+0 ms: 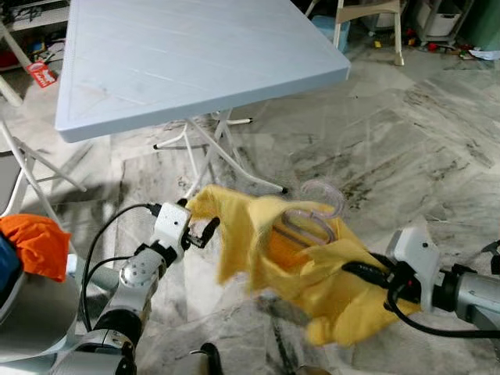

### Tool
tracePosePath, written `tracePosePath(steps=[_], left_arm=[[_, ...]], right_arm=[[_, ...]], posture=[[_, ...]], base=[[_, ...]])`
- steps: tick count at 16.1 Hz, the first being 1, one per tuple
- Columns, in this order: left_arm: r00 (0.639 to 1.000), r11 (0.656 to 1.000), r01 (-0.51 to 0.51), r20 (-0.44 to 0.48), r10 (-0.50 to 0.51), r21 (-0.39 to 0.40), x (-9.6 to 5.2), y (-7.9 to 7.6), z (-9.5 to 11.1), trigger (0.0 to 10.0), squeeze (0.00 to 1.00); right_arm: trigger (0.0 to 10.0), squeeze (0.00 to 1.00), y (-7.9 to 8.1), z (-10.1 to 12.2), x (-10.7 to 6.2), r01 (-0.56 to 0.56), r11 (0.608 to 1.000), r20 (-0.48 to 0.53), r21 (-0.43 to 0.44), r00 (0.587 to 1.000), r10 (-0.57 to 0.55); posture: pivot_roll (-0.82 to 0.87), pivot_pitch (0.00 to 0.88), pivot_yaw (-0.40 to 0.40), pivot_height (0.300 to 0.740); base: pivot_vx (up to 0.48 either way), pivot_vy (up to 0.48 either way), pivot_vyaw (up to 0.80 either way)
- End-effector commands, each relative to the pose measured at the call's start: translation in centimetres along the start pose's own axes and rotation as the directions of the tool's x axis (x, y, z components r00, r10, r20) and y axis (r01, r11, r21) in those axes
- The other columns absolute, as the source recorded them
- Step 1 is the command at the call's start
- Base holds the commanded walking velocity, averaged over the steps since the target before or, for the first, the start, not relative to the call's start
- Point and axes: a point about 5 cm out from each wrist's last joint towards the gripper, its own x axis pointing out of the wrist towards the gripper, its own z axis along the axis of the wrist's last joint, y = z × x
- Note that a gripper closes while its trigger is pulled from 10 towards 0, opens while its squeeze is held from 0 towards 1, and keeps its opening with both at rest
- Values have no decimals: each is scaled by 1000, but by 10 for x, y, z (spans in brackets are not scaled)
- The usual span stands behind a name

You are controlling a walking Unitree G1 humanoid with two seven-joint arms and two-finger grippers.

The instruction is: Hang hanger

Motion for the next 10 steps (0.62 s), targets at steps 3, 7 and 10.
tracePosePath(steps=[3, 7, 10], left_arm=[[1000, 999, 27, 7, -27, -22, -2, 1, -1, 9804, 0], [996, 994, 89, -20, -90, -70, -6, -4, -9, 0, 0], [990, 983, 136, -29, -140, -125, -4, -13, -12, 10000, 0]], right_arm=[[10000, 0, 3, 6, -3, -79, 997, 13, -13, 997, 79], [10000, 0, -1, 13, -6, -100, 995, 41, -6, 994, 100], [10000, 0, 1, 16, -12, -141, 990, 51, -3, 989, 141]], posture=[[-149, 198, 49, 740], [-146, 193, 50, 740], [-159, 188, 49, 740]], base=[[0, 0, 0], [0, 0, 0], [0, 0, 0]])
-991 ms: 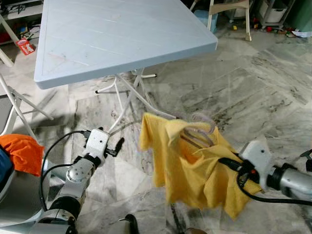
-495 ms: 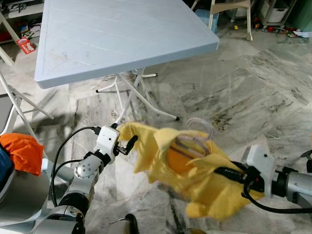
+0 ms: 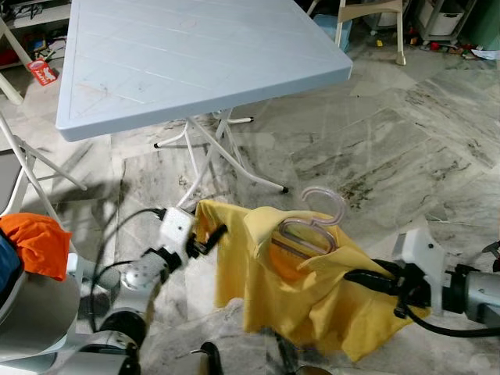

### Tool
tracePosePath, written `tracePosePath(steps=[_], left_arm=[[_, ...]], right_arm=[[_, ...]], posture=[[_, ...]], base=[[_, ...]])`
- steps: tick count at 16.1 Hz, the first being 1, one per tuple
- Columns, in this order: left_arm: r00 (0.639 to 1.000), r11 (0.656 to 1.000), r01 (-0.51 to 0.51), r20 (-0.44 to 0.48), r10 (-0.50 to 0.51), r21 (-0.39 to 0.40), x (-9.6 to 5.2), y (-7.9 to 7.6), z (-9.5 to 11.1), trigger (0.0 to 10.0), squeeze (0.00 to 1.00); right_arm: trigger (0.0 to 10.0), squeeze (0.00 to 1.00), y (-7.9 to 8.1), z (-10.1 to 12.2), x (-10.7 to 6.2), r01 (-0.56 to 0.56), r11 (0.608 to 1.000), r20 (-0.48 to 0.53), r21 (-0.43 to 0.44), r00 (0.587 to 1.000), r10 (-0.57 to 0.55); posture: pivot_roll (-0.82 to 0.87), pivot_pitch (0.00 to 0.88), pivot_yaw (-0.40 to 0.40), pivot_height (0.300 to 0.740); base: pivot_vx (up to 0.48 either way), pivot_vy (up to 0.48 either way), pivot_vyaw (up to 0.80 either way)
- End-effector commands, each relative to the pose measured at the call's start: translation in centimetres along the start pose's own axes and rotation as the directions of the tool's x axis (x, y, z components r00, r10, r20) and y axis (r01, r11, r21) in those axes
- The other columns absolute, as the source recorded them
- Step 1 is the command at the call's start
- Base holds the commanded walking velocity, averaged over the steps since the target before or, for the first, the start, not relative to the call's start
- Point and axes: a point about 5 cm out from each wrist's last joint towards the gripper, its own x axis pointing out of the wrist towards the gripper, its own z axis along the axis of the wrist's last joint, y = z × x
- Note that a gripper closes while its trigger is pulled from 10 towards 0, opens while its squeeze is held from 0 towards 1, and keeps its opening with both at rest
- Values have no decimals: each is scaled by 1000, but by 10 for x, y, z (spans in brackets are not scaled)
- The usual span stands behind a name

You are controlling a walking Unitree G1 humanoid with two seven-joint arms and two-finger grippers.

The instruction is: Hang hanger

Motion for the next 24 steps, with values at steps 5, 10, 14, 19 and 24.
tracePosePath(steps=[5, 10, 14, 19, 24], left_arm=[[1000, 997, 18, 18, -17, -70, 0, 5, 2, 0, 0], [1000, 994, 14, 28, -12, -107, -5, 11, 2, 0, 0], [999, 994, 32, 35, -28, -109, -5, 9, 2, 0, 0], [998, 994, 53, 43, -49, -97, -6, 9, 3, 0, 0], [997, 994, 58, 52, -53, -95, -7, 10, 3, 0, 0]], right_arm=[[10000, 0, 11, 11, -19, -127, 992, 33, 6, 991, 127], [10000, 0, 10, 4, -21, -113, 993, 11, 21, 994, 113], [10000, 0, 7, 4, -16, -78, 997, 15, 10, 997, 78], [10000, 0, 6, 1, -10, -46, 999, 24, 2, 999, 46], [10000, 0, 2, 0, -10, -32, 999, 15, -9, 999, 32]], posture=[[-169, 184, 53, 740], [-160, 188, 58, 740], [-155, 191, 59, 740], [-148, 193, 62, 740], [-145, 195, 62, 740]], base=[[0, 0, 0], [0, 0, 0], [0, 0, 0], [0, 0, 0], [0, 0, 0]])
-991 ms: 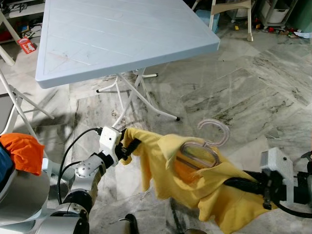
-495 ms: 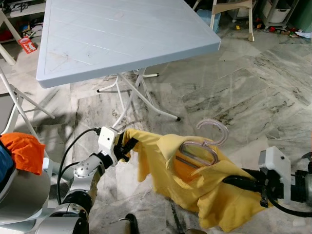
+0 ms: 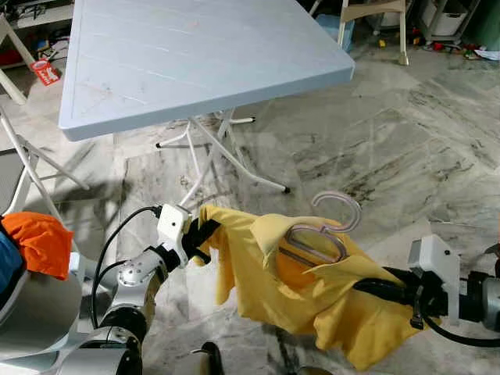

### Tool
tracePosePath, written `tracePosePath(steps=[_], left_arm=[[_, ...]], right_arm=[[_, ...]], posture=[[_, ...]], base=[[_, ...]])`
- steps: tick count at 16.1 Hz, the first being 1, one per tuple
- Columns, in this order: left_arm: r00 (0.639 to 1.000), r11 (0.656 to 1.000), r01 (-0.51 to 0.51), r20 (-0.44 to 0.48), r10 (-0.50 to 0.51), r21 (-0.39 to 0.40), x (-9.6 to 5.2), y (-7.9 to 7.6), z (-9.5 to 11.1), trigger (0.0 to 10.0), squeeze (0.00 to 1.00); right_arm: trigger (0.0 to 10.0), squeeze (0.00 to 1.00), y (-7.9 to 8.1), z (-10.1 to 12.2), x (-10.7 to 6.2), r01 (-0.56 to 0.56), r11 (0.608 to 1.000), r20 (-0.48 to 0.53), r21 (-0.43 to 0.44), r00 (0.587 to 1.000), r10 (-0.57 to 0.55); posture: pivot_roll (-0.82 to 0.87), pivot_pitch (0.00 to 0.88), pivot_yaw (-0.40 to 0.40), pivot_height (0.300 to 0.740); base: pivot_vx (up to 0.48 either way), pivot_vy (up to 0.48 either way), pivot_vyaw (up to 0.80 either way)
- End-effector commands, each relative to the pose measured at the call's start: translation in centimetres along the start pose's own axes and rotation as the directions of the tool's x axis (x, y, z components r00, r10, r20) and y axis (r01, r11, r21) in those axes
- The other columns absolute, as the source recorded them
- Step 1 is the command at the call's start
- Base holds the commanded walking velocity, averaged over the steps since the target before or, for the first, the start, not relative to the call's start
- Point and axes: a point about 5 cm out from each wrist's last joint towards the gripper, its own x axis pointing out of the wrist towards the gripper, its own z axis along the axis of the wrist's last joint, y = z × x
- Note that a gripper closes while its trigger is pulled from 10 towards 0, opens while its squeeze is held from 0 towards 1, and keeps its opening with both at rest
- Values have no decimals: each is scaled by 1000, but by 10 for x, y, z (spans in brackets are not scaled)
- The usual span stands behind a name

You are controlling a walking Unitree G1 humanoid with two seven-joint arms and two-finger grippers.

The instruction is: Hang hanger

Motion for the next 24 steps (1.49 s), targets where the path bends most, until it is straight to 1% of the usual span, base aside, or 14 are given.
tracePosePath(steps=[1, 5, 6, 8, 10, 11, 12, 13, 16, 18, 20, 21, 22, 24], left_arm=[[1000, 1000, -9, -3, 9, 4, -6, 4, -1, 0, 0], [1000, 1000, -8, -2, 8, 3, -8, 6, -1, 0, 0], [1000, 1000, 14, 12, -14, 10, -8, 6, 1, 0, 0], [997, 1000, 17, 74, -18, 18, -11, 11, 10, 0, 0], [992, 994, 111, 59, -111, 5, -10, 11, 15, 0, 0], [983, 984, 179, 42, -178, -5, -9, 8, 16, 0, 0], [959, 960, 281, 28, -280, -12, -8, 4, 19, 0, 0], [949, 949, 315, 32, -314, -26, -8, 3, 22, 0, 0], [931, 929, 362, 85, -356, -81, -7, 12, 43, 0, 0], [941, 942, 323, 136, -310, -90, -7, 28, 63, 0, 0], [961, 966, 245, 149, -231, -81, -13, 45, 73, 0, 0], [969, 974, 202, 166, -183, -103, -16, 52, 77, 0, 0], [972, 978, 136, 213, -101, -159, -20, 62, 82, 0, 0], [972, 969, 77, 232, -21, -235, -22, 70, 83, 0, 0]], right_arm=[[10000, 0, 0, 2, 2, -10, 1000, 10, -21, 1000, 10], [10000, 0, -1, -3, 2, -3, 1000, -12, -30, 1000, 2], [10000, 0, -2, -6, 2, 5, 999, -28, -38, 1000, -6], [10000, 0, -5, -13, 0, 35, 997, -63, -63, 997, -39], [10000, 0, -14, -17, 2, 105, 985, -93, -140, 989, -118], [10000, 0, -19, -18, 3, 138, 971, -115, -196, 980, -162], [10000, 0, -23, -19, 5, 160, 956, -127, -244, 972, -195], [10000, 0, -25, -21, 4, 172, 948, -136, -267, 967, -214], [10000, 0, -28, -41, -7, 134, 931, -258, -338, 939, -229], [10000, 0, -29, -48, -19, 114, 937, -294, -331, 931, -218], [10000, 0, -29, -58, -36, 79, 938, -380, -339, 900, -213], [10000, 0, -29, -61, -42, 82, 942, -395, -324, 893, -214], [10000, 0, -27, -64, -50, 85, 945, -407, -315, 888, -215], [10000, 0, -22, -70, -56, 63, 952, -421, -301, 886, -192]], posture=[[-144, 196, 62, 740], [-143, 196, 65, 740], [-141, 198, 66, 740], [-142, 198, 67, 740], [-141, 198, 66, 740], [-140, 198, 64, 740], [-141, 197, 63, 740], [-140, 197, 60, 740], [-138, 197, 55, 740], [-139, 197, 52, 740], [-145, 201, 50, 740], [-146, 201, 51, 740], [-148, 204, 51, 740], [-153, 204, 48, 740]], base=[[0, 0, 0], [0, 0, 0], [0, 0, 0], [0, 0, 0], [0, 0, 0], [0, 0, 0], [0, 0, 0], [0, 0, 0], [0, 0, 0], [0, 0, 0], [0, 0, 0], [0, 0, 0], [0, 0, 0], [0, 0, 0]])
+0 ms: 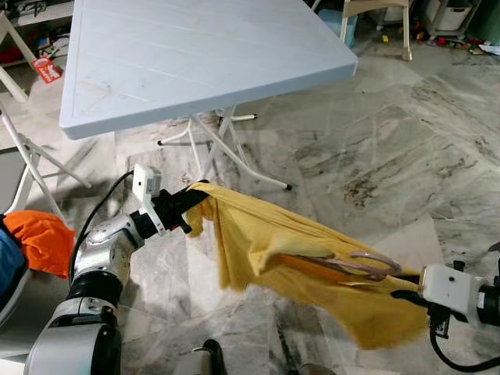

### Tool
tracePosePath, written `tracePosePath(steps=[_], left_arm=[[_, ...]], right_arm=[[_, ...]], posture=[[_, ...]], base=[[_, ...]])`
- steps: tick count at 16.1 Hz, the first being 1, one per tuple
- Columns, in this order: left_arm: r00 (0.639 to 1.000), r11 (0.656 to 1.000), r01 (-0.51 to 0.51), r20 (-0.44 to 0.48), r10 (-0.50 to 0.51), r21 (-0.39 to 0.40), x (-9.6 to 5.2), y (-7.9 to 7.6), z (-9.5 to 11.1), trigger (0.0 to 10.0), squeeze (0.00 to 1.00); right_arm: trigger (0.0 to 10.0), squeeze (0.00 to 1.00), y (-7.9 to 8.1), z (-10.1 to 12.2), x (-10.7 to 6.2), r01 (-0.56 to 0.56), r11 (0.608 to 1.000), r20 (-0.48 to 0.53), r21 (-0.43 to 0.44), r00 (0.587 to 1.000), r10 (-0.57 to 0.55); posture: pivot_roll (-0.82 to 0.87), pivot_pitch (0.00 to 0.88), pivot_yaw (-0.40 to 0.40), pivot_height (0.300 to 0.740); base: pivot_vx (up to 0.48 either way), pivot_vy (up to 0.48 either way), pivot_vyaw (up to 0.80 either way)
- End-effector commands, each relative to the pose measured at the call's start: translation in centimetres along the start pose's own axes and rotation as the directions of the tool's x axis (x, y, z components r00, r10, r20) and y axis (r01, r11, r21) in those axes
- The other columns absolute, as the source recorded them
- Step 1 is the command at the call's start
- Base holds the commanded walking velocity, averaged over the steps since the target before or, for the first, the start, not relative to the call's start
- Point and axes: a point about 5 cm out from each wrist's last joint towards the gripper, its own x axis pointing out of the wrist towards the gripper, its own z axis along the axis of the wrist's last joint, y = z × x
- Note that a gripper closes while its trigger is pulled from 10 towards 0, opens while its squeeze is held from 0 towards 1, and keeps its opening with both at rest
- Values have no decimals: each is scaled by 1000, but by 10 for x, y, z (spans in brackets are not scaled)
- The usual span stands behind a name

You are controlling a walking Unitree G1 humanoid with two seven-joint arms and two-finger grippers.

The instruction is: Hang hanger

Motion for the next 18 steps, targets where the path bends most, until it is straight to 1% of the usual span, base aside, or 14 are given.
tracePosePath(steps=[1, 2, 4, 5, 7, 8, 10, 11, 12, 13, 14, 16, 17, 18], left_arm=[[969, 980, -196, 151, 197, -22, -27, 25, 28, 0, 0], [954, 964, -266, 137, 267, -28, -33, 30, 23, 0, 0], [930, 936, -352, 101, 353, -29, -43, 35, 13, 0, 0], [896, 899, -437, 64, 439, -36, -52, 39, 2, 0, 0], [873, 871, -487, 5, 488, -58, -58, 39, -15, 0, 0], [873, 870, -489, -24, 488, -63, -59, 37, -24, 0, 0], [872, 875, -481, -128, 473, -50, -58, 26, -53, 0, 0], [874, 883, -468, -167, 457, -36, -52, 19, -65, 0, 0], [878, 888, -459, -172, 447, -34, -48, 15, -70, 0, 0], [884, 894, -447, -167, 436, -31, -41, 11, -73, 4745, 110], [889, 896, -442, -145, 434, -28, -31, 7, -74, 10000, 1000], [900, 904, -427, -101, 425, -3, -16, 1, -70, 10000, 1000], [904, 907, -421, -86, 420, 8, -12, -1, -68, 10000, 1000], [903, 904, -425, -38, 427, 42, -4, -2, -60, 10000, 1000]], right_arm=[[10000, 0, 9, -26, -22, -39, 996, -130, 79, 990, 50], [10000, 0, 11, -26, -28, -58, 995, -122, 82, 990, 68], [10000, 0, 12, -22, -37, -81, 993, -107, 83, 990, 90], [10000, 0, 12, -15, -45, -106, 990, -71, 95, 991, 113], [10000, 0, 8, -2, -53, -118, 988, -20, 97, 993, 120], [10000, 0, 6, 4, -56, -122, 988, 0, 94, 993, 122], [10000, 0, -6, 21, -56, -88, 993, 87, 84, 993, 81], [10000, 0, -12, 34, -52, -58, 995, 155, 77, 987, 46], [10000, 0, -15, 39, -49, -45, 996, 180, 72, 983, 32], [10000, 0, -16, 44, -44, -28, 998, 207, 62, 978, 15], [10000, 0, -16, 50, -35, -12, 998, 240, 57, 971, -2], [10000, 0, -12, 57, -18, -1, 997, 293, 75, 956, -21], [10000, 0, -10, 58, -12, 6, 997, 308, 80, 951, -30], [10000, 0, -8, 63, 3, 20, 996, 340, 90, 939, -49]], posture=[[-153, 204, 48, 740], [-158, 202, 48, 740], [-161, 200, 49, 740], [-161, 200, 49, 740], [-173, 202, 50, 740], [-176, 200, 48, 740], [-179, 200, 47, 740], [-181, 199, 47, 740], [-179, 199, 42, 740], [-178, 199, 39, 740], [-175, 199, 37, 740], [-169, 196, 33, 740], [-167, 195, 32, 740], [-165, 195, 30, 740]], base=[[0, 0, 0], [0, 0, 0], [0, 0, 0], [0, 0, 0], [0, 0, 0], [0, 0, 0], [0, 0, 0], [0, 0, 0], [0, 0, 0], [0, 0, 0], [0, 0, 0], [0, 0, 0], [0, 0, 0], [0, 0, 0]])
